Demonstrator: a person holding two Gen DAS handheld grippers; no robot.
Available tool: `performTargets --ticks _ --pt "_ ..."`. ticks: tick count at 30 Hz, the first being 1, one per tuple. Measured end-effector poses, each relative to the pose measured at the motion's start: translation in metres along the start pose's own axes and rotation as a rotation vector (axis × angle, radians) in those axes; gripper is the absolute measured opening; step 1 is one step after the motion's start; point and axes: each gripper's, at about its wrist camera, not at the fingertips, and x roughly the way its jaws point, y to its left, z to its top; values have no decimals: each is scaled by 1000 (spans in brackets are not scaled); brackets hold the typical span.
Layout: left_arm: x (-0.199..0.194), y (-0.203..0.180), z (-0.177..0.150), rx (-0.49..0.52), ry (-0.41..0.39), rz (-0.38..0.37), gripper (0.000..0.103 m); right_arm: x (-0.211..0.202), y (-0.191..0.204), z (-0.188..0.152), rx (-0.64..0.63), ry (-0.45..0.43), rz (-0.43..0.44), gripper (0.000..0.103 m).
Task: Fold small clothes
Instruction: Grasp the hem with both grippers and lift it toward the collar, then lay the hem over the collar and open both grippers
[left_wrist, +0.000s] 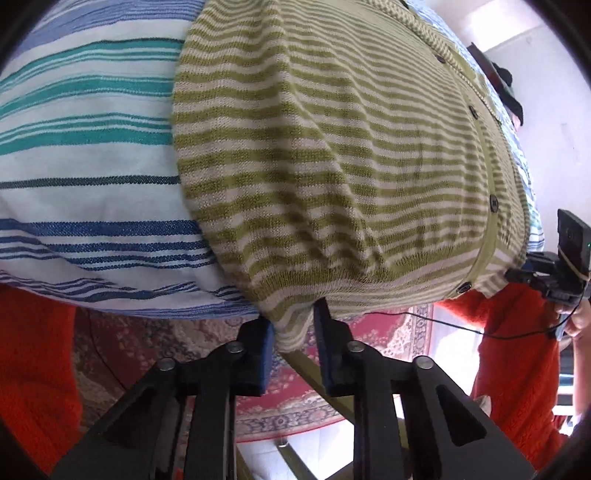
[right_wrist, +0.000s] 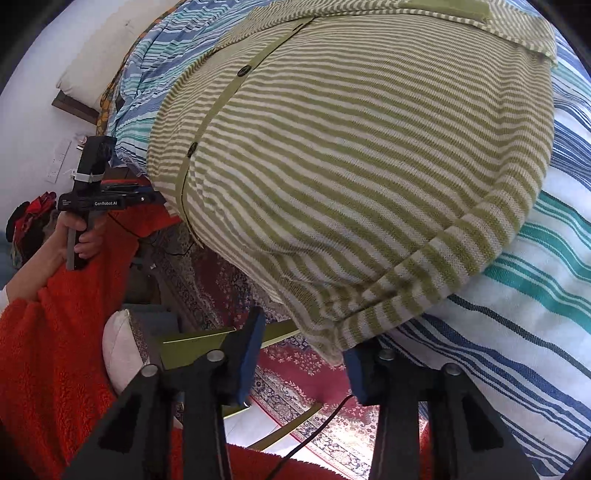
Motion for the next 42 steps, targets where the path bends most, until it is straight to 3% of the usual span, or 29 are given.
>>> performTargets --ticks 1,5,9,13,16,20,25,30,34,37,38,39,40,41,42 --pt "-2 3 -2 -16 9 -17 8 1 -1 0 13 4 -6 8" --pt "-25 -2 -11 -7 6 -80 4 -16 4 -3 32 -24 66 8" --pt "-54 -7 -19 14 -15 -165 4 -47 8 -8 61 -119 174 5" --pt "-75 -22 1 -33 -86 -284 4 -70 4 -7 121 -259 304 5" --pt "-92 -26 24 -56 -153 -330 4 -82 -5 4 192 -374 371 5" --pt "-103 -34 76 -73 -236 -327 4 -101 -29 28 314 -550 462 5" --pt "-101 -35 174 -129 -297 -306 4 -116 -70 88 456 -708 496 5" --pt "-83 -37 278 -196 -317 -263 4 -125 -131 165 586 -765 491 5" --pt "-61 -45 351 -209 -347 -144 5 -120 -166 226 637 -782 429 5" --pt "-45 -41 388 -264 -391 -87 7 -114 -188 257 667 -824 378 5" --pt "-39 -37 396 -286 -383 -39 21 -113 -192 265 669 -827 336 10" --pt "-32 -33 402 -302 -348 0 49 -111 -195 272 677 -817 263 15" --pt "-30 -27 404 -307 -321 32 58 -109 -198 277 695 -796 206 46" --pt "-32 -24 400 -299 -337 52 59 -109 -202 279 714 -774 180 76" --pt "-38 -19 391 -274 -373 55 59 -111 -203 278 720 -768 152 76"
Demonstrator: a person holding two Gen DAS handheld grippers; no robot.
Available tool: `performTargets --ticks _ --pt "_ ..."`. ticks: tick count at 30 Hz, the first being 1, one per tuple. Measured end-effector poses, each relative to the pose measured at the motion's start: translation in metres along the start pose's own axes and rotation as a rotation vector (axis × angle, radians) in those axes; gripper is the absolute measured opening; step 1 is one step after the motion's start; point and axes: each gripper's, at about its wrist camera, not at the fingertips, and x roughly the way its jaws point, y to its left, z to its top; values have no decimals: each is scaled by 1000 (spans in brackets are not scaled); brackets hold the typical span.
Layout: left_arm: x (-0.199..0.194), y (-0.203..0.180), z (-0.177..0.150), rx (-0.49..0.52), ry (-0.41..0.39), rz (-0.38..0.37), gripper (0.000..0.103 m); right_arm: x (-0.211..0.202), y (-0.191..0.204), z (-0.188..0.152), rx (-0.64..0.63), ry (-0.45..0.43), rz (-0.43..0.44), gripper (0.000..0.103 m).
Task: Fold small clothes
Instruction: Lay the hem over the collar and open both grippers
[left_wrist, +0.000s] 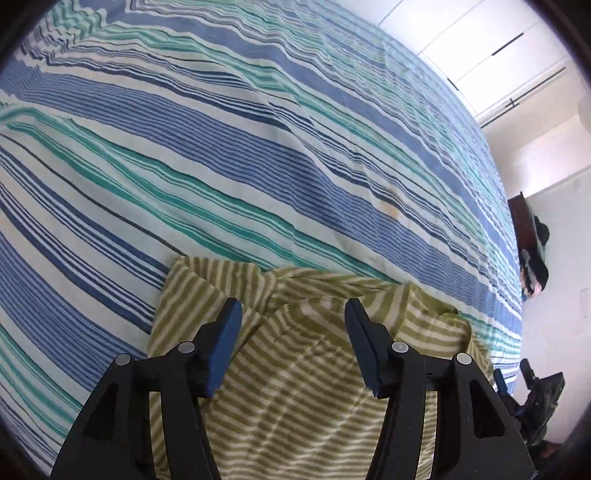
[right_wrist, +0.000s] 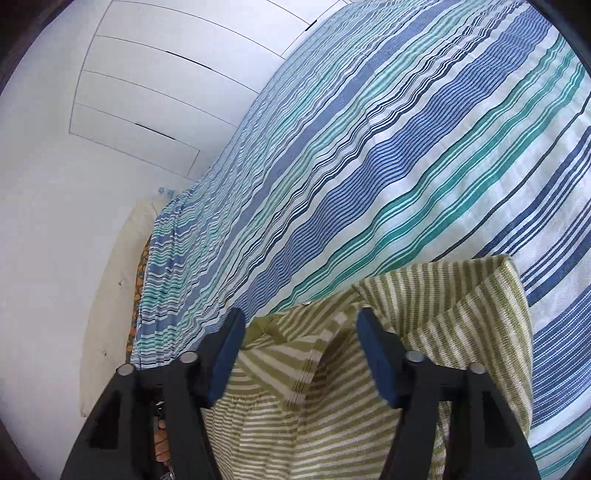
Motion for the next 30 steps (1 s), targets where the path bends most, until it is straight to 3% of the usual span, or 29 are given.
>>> performTargets --ticks 3,5,7,10,11,13,16,18,22,25,30 --pt "-34 8 -29 100 -99 -9 59 -27 16 -7 -191 -41 -30 72" --pt "-43 3 -55 183 -107 -33 59 -34 35 -25 -369 0 -45 68" --pt "-43 -6 -90 301 -74 -42 62 -34 51 -60 -538 78 -51 65" --pt "-14 -14 -135 467 46 79 64 -17 52 -121 -746 225 -145 62" --pt "-3 -8 -147 481 98 125 58 -12 34 -138 -780 289 -203 56" --pt "-9 7 -162 488 85 131 56 -4 -1 -157 -778 367 -331 47" --pt "-35 16 -175 502 79 136 56 -46 -37 -156 -635 311 -305 45" --pt "-46 19 -185 515 68 186 65 -66 -43 -158 -617 310 -322 45" --pt "-67 21 -200 488 17 184 66 -94 -38 -173 -662 279 -390 46" --pt "-75 8 -206 463 -31 167 69 -110 -29 -184 -638 247 -367 46" --pt "-66 -39 -192 455 -117 146 75 -97 11 -193 -629 274 -269 46"
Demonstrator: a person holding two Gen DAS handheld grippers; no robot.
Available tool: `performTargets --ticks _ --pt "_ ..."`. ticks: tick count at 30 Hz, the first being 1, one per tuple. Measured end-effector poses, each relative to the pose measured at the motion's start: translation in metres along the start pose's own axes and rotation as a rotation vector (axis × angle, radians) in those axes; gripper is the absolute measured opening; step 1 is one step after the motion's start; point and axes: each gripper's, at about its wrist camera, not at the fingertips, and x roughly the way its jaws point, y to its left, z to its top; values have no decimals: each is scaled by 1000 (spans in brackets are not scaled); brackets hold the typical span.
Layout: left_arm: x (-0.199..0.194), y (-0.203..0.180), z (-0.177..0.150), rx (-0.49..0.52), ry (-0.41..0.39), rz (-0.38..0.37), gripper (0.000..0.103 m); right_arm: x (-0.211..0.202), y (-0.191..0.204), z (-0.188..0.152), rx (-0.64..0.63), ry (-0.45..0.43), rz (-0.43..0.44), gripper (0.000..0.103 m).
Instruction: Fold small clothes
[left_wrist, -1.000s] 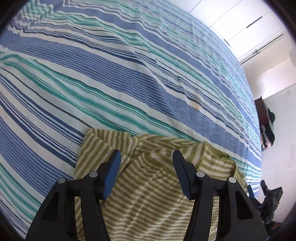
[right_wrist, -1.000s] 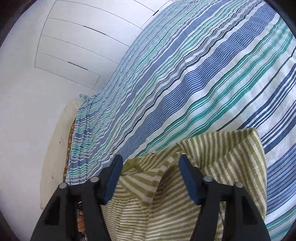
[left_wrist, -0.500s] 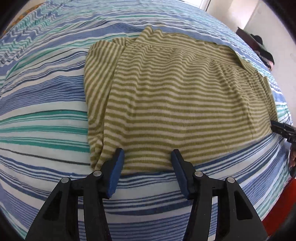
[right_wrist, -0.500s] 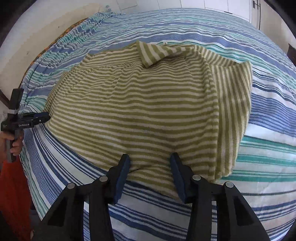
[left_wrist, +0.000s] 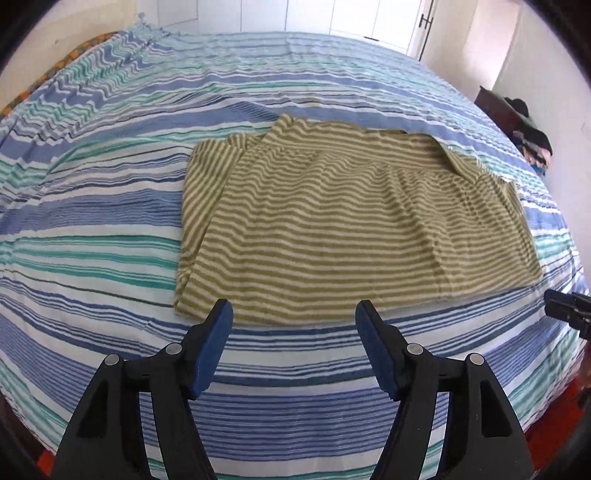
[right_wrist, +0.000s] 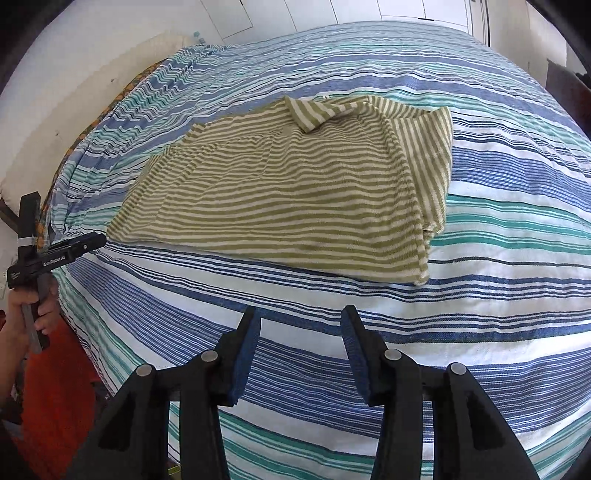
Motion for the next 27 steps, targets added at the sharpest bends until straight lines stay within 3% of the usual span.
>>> performTargets --ticks 4,8,10,12,14,18,20,23,27 --pt "29 -31 22 -12 -65 1 85 5 21 45 39 -25 142 46" --pt "79 -45 3 32 23 26 85 44 11 102 176 -24 267 53" --pt "81 -48 -15 70 -73 42 88 73 2 132 215 -19 299 53" --pt "78 -48 -18 73 -94 43 88 111 -10 160 260 58 354 54" --pt "79 -45 -17 62 -89 24 90 140 -28 188 313 119 319 53" --pt "81 -43 -16 48 -97 3 92 107 -61 248 377 -185 218 54" --pt "82 -45 -17 49 -101 4 93 82 -67 260 409 -276 200 55" --pt "83 -46 -19 49 -104 3 94 61 -41 253 250 -231 147 55" --pt "83 -46 -17 50 -86 10 94 62 21 170 -151 -80 11 58"
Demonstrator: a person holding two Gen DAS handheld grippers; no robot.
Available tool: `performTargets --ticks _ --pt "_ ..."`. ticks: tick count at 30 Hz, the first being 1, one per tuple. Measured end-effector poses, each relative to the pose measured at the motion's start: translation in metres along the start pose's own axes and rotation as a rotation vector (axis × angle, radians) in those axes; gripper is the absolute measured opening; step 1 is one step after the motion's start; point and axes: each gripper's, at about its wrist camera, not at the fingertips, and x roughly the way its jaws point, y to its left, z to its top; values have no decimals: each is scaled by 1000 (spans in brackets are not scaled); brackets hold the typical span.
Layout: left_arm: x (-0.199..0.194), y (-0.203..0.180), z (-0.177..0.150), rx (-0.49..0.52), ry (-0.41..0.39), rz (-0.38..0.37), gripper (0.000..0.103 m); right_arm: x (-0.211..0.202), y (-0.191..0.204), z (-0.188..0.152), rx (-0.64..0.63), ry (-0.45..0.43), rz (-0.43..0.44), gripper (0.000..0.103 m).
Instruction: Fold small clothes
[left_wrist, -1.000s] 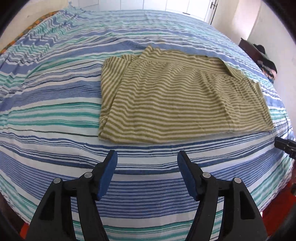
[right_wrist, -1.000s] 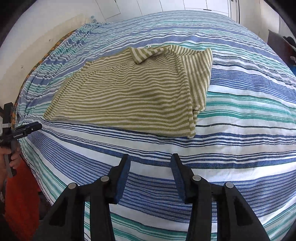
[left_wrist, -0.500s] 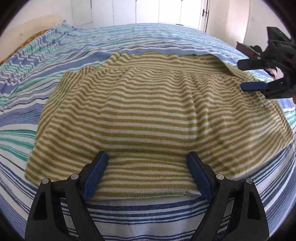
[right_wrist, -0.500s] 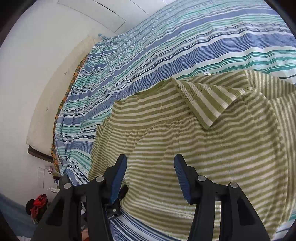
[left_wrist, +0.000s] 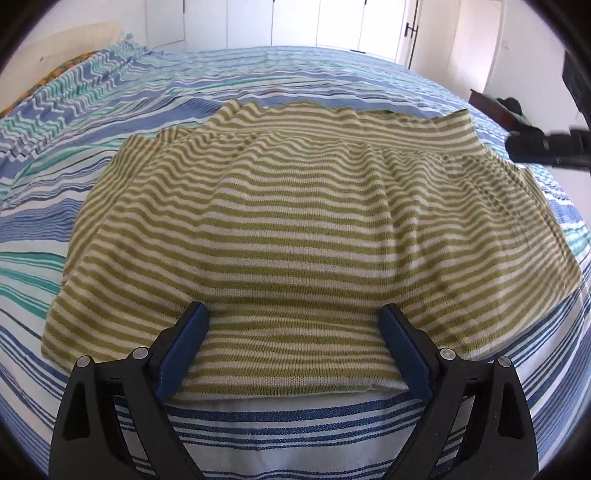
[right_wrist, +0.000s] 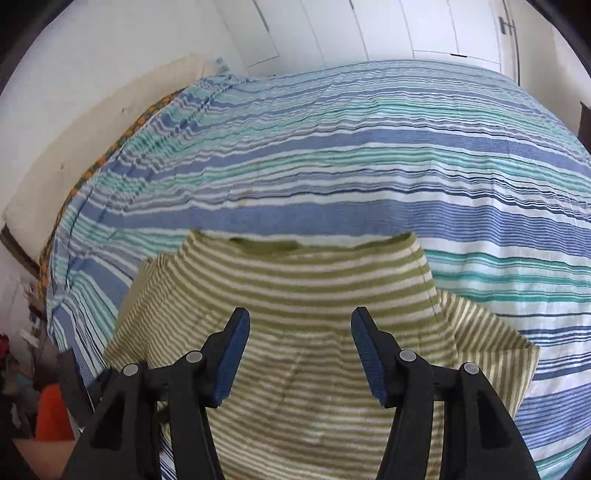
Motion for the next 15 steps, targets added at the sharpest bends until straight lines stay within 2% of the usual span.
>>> performTargets --ticks 2,3,4,6,8,11,13,15 --pt "-3 0 2 7 30 9 94 11 17 -59 -75 104 -28 58" --pt "-7 -1 1 15 49 11 95 17 18 -90 -62 161 -44 58" --pt "-12 -1 -2 24 65 13 95 15 16 -117 -33 168 -65 58" --pt "-27 2 -15 37 88 19 96 -11 10 -157 50 60 -72 59" --pt "-39 6 -33 51 119 27 98 -29 10 -182 124 62 -92 59" --pt "-58 13 -53 51 101 61 99 -54 20 -208 200 45 -138 61" --pt "-60 18 -59 26 106 74 100 -60 25 -222 229 21 -151 70" --pt "-58 22 -59 4 112 72 101 -61 36 -235 201 -29 -186 73"
